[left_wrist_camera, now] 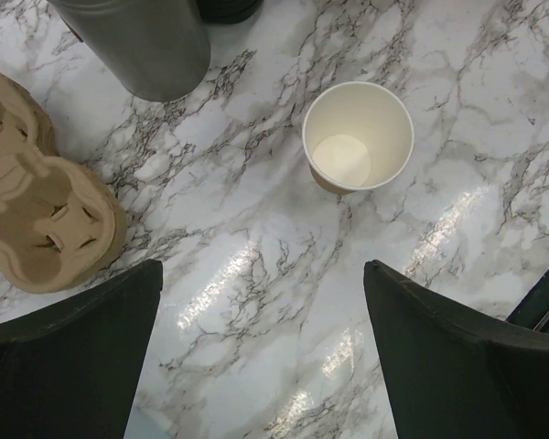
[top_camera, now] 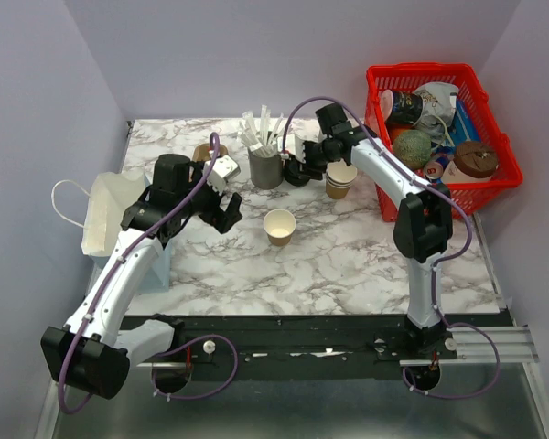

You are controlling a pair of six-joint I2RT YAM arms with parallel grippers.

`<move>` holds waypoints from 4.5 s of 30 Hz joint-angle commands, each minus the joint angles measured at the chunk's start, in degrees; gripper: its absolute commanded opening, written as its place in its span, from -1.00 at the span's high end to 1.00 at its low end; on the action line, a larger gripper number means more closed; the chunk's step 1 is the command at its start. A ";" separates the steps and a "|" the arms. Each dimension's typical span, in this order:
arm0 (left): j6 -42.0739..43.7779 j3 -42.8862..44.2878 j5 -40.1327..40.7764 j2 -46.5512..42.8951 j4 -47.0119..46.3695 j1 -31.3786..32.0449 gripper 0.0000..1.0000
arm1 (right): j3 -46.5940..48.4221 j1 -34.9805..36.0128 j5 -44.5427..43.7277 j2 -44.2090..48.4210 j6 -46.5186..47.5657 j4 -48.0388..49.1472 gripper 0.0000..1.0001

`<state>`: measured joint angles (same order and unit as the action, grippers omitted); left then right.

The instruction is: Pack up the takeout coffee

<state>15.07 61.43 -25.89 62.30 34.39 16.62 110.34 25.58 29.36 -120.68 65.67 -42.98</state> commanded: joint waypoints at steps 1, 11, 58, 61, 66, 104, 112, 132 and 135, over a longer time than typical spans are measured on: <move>-0.04 1.76 2.42 1.06 -1.43 0.17 -0.97 | 1.01 0.34 -0.45 -3.33 3.85 2.03 -0.20; 0.22 1.85 3.30 0.89 -1.96 0.25 -0.97 | 3.21 0.26 -2.12 -7.37 4.90 2.20 -0.16; 0.75 2.12 3.30 2.03 -2.75 -0.10 -0.97 | 1.63 1.93 -6.69 -9.05 8.60 5.98 0.54; 1.01 1.85 3.04 2.03 -2.75 -0.01 -0.97 | 0.76 1.84 -6.86 -7.47 7.37 5.98 0.58; 1.28 1.68 2.95 1.94 -3.54 -0.01 -0.97 | -0.92 1.84 -6.78 -4.83 5.70 6.16 0.62; 52.08 0.88 -14.88 -1.58 -11.02 17.21 -0.48 | -2.85 1.66 33.03 18.11 -13.11 -40.60 0.78; 52.60 0.89 -17.18 -1.04 -11.01 22.30 -0.47 | -5.31 2.72 34.36 21.80 -17.77 -38.58 0.77; 53.92 0.89 -3.04 6.25 -15.58 30.22 0.20 | -4.26 3.51 35.59 20.49 -14.16 -43.33 0.76; 51.91 -1.92 -1.19 4.15 -19.00 30.22 0.03 | -4.09 3.51 35.24 20.75 -14.69 -43.06 0.76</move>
<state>67.75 62.28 -31.40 67.83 19.35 46.61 105.36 28.10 60.66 -100.66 51.03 -76.42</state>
